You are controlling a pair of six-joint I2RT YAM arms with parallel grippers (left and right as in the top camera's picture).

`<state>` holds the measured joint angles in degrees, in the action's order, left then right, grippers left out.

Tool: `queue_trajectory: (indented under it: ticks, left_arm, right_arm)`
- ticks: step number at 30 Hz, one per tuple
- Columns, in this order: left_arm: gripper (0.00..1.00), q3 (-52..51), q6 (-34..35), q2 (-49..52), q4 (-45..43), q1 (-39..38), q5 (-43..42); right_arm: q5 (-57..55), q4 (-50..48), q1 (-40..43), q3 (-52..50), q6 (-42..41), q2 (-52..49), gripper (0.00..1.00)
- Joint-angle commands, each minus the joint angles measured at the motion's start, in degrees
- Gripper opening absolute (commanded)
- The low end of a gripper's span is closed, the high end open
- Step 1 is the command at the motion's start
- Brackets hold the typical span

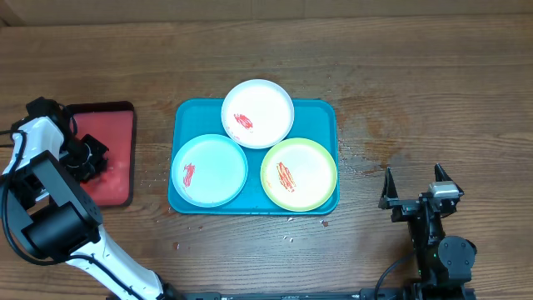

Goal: Clean dirty plates on tray and stack at the side
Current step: 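Lower the left gripper and grasp the green-and-red sponge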

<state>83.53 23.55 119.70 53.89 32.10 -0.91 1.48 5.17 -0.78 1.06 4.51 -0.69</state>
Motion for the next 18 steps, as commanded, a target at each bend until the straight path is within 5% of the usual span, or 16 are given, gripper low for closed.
queue_trajectory:
  ticks: [1,2,3,4,5,16,18]
  left_arm:
    - [0.04,-0.87,-0.37,1.05,-0.66,-0.24,-1.51]
    - [0.19,-0.87,-0.39,1.05,-0.9,-0.24,-1.44]
    - [0.48,-0.87,-0.42,1.05,-1.36,-0.24,-1.44]
    - [0.94,-0.87,-0.42,1.05,-2.56,-0.24,-1.44]
    - [1.0,-0.87,-0.42,1.05,-3.61,-0.24,-1.44]
    - [0.99,-0.87,-0.42,1.05,-12.57,-0.24,2.91]
    - [0.7,-0.87,-0.44,1.05,-12.59,-0.24,4.22]
  right_arm:
    - [-0.28,-0.35,0.11,-0.59,0.04,0.52,1.0]
    - [-0.31,-0.35,0.11,-0.59,0.02,0.52,1.0]
    - [-0.31,-0.35,0.11,-0.59,0.02,0.52,1.0]
    - [-0.31,-0.35,0.11,-0.59,0.02,0.52,1.0]
    - [-0.31,-0.35,0.11,-0.59,0.02,0.52,1.0]
    - [-0.28,-0.35,0.11,-0.59,0.02,0.52,1.0]
    - [-0.31,-0.35,0.11,-0.59,0.04,0.52,1.0]
